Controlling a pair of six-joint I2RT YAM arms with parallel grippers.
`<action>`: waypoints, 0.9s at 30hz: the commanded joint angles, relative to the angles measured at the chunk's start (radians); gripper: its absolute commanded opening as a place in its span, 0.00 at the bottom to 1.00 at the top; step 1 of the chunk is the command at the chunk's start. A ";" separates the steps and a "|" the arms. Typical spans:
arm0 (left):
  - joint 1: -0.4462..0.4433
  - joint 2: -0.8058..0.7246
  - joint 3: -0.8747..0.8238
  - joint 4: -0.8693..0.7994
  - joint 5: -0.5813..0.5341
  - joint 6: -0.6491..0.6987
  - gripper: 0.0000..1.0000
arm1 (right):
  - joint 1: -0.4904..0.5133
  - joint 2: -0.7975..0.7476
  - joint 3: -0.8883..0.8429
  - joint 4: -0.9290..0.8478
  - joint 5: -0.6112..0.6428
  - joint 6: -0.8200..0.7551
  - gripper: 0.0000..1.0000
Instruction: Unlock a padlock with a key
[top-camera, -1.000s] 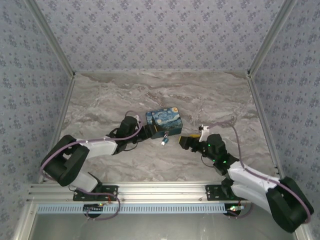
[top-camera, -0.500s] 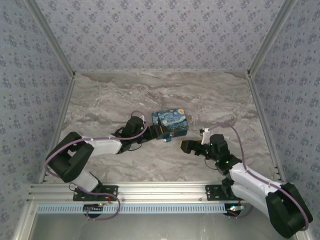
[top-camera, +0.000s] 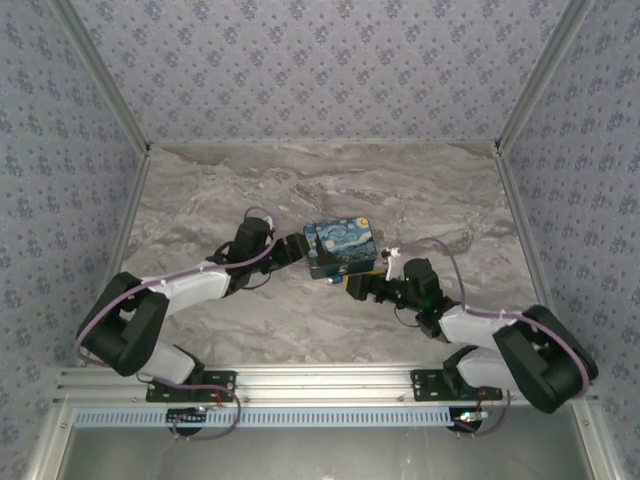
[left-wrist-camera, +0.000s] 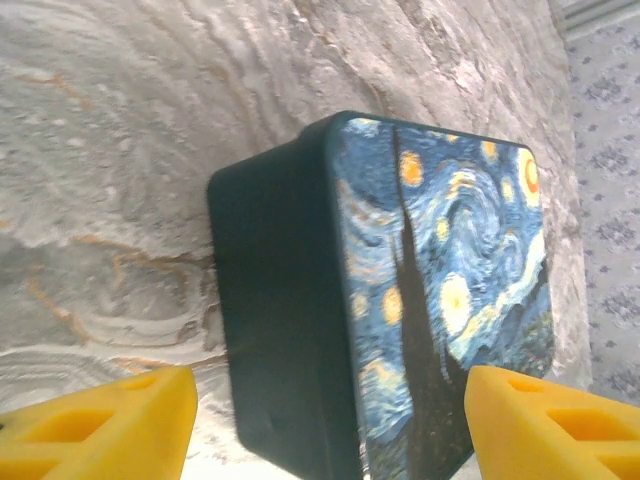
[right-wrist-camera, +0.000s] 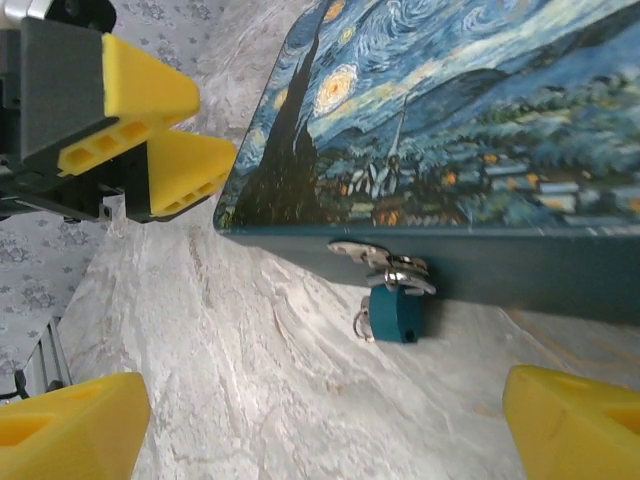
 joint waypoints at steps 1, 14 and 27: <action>0.001 0.050 0.055 0.006 0.072 0.039 0.71 | 0.018 0.090 0.039 0.140 0.000 0.022 0.89; 0.007 0.187 0.064 0.064 0.087 0.018 0.68 | 0.048 0.250 0.053 0.248 0.053 0.022 0.80; 0.008 0.198 0.007 0.083 0.051 0.000 0.66 | 0.054 0.375 0.075 0.382 0.051 0.024 0.71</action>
